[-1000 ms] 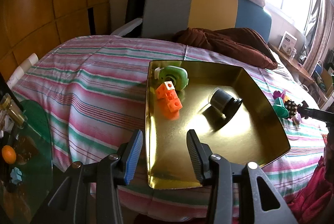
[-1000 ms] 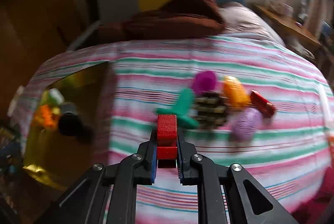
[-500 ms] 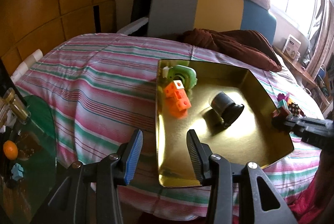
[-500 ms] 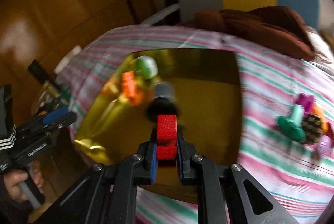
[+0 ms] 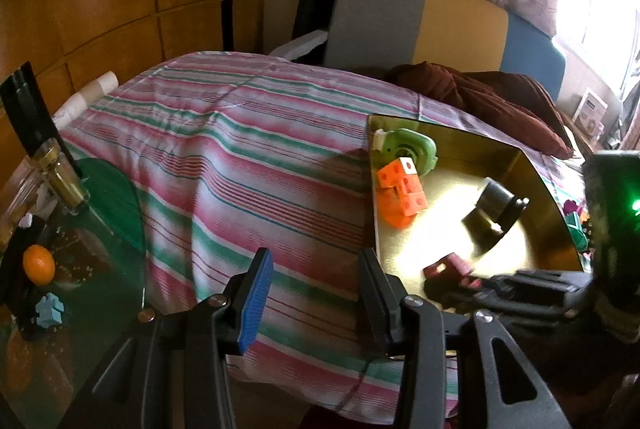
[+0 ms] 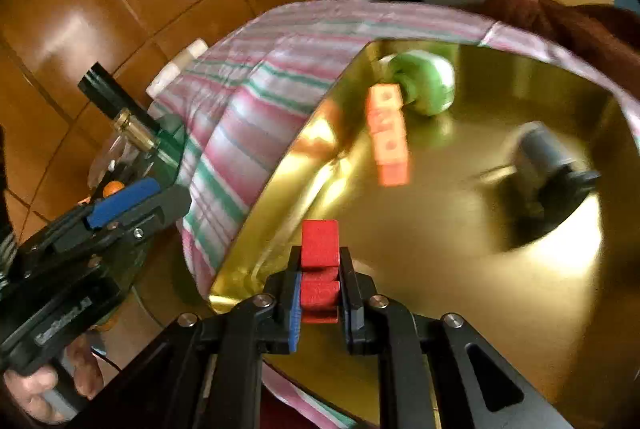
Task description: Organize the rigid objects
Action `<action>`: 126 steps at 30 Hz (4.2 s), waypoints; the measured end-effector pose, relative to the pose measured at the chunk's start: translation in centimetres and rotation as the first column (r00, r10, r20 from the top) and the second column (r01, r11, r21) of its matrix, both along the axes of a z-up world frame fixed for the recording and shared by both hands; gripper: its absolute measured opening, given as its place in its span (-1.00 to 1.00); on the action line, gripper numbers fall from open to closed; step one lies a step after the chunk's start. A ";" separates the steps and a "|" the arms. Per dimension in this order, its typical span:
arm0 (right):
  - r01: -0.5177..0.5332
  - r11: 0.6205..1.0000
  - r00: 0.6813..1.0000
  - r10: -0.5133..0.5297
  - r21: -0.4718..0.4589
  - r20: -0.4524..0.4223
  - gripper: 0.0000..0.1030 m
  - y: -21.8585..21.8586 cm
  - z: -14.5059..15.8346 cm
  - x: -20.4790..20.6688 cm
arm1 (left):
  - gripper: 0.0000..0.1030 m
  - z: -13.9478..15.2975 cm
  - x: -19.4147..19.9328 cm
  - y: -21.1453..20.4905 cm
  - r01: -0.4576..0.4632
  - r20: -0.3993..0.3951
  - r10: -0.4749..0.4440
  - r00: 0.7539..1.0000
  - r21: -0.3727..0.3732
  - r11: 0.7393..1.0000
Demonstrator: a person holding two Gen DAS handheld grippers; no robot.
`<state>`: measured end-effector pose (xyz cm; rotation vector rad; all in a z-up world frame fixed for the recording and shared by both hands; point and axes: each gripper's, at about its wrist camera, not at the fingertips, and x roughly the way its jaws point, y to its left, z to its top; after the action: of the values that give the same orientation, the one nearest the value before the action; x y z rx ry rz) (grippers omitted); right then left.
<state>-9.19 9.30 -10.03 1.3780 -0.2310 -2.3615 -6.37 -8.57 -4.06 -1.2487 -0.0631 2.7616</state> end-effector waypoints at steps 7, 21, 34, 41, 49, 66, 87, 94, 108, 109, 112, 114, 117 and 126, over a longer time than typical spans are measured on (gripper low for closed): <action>-0.072 0.996 0.996 0.074 -0.047 0.040 -0.57 -2.9 -2.0 -0.1 | -0.14 -0.4 -0.1 -1.0 -0.027 0.011 0.028 1.000 -0.003 1.000; -0.035 0.997 0.999 0.037 -0.072 0.022 -0.16 -1.6 -0.7 0.9 | -0.14 0.5 0.5 -0.4 -0.012 -0.017 0.012 1.000 -0.010 1.000; 0.107 0.994 0.988 -0.106 0.001 -0.110 0.63 2.4 2.4 2.8 | -0.14 1.3 1.3 0.9 0.028 -0.038 -0.029 0.999 -0.024 0.999; 0.183 0.982 0.966 -0.169 0.054 -0.195 0.68 5.5 4.5 4.1 | -0.14 1.8 1.6 2.4 0.069 -0.054 -0.071 0.996 -0.043 0.997; 0.277 0.958 0.938 -0.251 0.080 -0.241 0.69 9.6 5.9 5.1 | -0.14 2.1 2.0 4.2 0.114 -0.058 -0.118 0.991 -0.060 0.992; 0.533 0.830 0.826 -0.469 0.165 -0.313 0.85 24.1 8.4 7.3 | -0.14 3.3 2.4 10.3 0.273 -0.076 -0.281 0.957 -0.101 0.957; 0.912 0.409 0.398 -0.893 -0.010 -0.209 0.93 43.0 5.5 13.4 | -0.14 3.0 3.0 22.9 0.512 -0.024 -0.520 0.854 -0.147 0.846; 0.927 0.374 0.362 -0.915 -0.038 -0.175 0.94 43.7 5.0 14.3 | -0.14 2.6 2.8 27.4 0.604 0.036 -0.603 0.797 -0.064 0.794; 0.921 0.377 0.361 -0.921 -0.100 -0.147 0.96 44.0 5.3 14.6 | 0.00 -0.2 -2.2 38.7 0.720 0.224 -0.705 0.673 0.021 0.693; 0.919 0.380 0.364 -0.920 -0.102 -0.146 0.96 44.0 5.3 14.6 | 0.00 -0.4 -2.8 39.1 0.719 0.233 -0.705 0.670 0.034 0.694; 0.915 0.389 0.374 -0.917 -0.105 -0.137 0.96 43.9 5.2 14.4 | 0.00 -0.6 -4.4 40.3 0.714 0.252 -0.704 0.664 0.065 0.697; 0.912 0.394 0.379 -0.915 -0.110 -0.138 0.96 43.9 5.3 14.3 | 0.00 -1.0 -5.4 41.3 0.711 0.262 -0.702 0.662 0.075 0.699; 0.910 0.398 0.382 -0.913 -0.114 -0.141 0.96 43.8 5.3 14.3 | 0.00 -1.5 -6.1 42.7 0.721 0.283 -0.710 0.645 0.081 0.688; 0.909 0.396 0.379 -0.915 -0.128 -0.135 0.96 44.0 5.3 14.4 | -0.31 -5.7 -6.9 46.1 0.752 0.371 -0.712 0.596 0.055 0.657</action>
<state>5.19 53.33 -4.70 1.0956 -1.2974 -3.3066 -13.27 37.53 -9.72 -1.3811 0.4791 1.8092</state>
